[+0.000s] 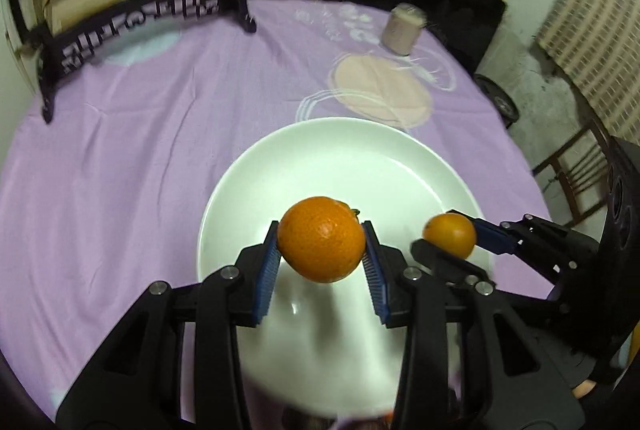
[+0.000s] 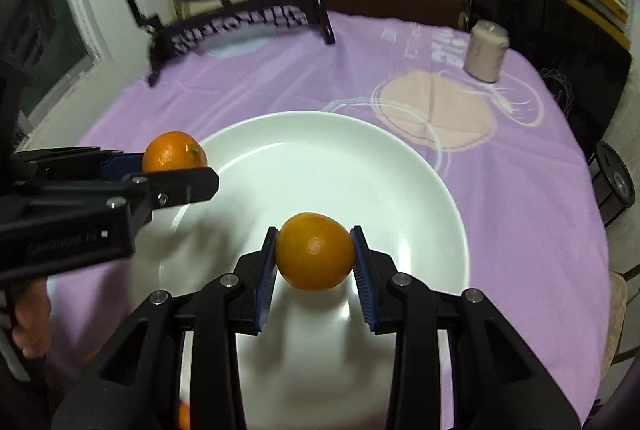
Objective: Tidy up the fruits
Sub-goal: 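Place the orange on the white plate with the right tool while the left tool places the kumquat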
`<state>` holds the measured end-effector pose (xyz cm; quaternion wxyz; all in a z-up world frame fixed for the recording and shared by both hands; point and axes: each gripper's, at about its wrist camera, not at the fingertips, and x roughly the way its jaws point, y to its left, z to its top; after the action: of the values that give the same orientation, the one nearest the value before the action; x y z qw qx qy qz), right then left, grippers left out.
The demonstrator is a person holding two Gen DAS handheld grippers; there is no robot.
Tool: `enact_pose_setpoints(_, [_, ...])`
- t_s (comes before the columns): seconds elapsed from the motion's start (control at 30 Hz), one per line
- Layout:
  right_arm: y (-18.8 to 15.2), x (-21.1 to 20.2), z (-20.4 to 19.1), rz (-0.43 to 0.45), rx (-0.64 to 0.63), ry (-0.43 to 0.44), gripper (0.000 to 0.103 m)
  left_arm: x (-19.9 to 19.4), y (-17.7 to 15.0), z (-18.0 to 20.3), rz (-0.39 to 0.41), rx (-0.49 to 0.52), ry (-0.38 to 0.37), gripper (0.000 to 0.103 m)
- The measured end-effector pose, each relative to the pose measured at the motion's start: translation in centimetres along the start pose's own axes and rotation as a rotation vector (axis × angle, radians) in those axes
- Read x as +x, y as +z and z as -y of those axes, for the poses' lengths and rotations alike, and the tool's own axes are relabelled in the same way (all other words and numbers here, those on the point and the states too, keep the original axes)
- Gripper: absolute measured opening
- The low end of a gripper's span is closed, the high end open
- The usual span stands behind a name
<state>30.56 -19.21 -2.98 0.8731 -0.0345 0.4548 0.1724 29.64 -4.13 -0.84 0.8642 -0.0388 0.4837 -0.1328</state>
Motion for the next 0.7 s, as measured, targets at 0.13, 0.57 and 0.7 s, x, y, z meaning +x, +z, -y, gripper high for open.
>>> enact_pose_setpoints(0.13, [1.7,3.5,0.8,-0.050,0.003,-0.005,0.036,3.6,1.8,-0.7,-0.046,-0.021,0.003,0.040])
enact_pose_setpoints(0.57, [-0.9,-4.9,-2.1,0.041,-0.051,-0.164,0.059,-3.4,-0.9,-1.2,0.061,-0.059,-0.104,0.086])
enact_pose_setpoints(0.7, [-7.7,-10.3,-4.1,0.110,0.030,-0.078,0.062,-8.7,-6.8,-1.0,0.155,-0.051,-0.084,0.094])
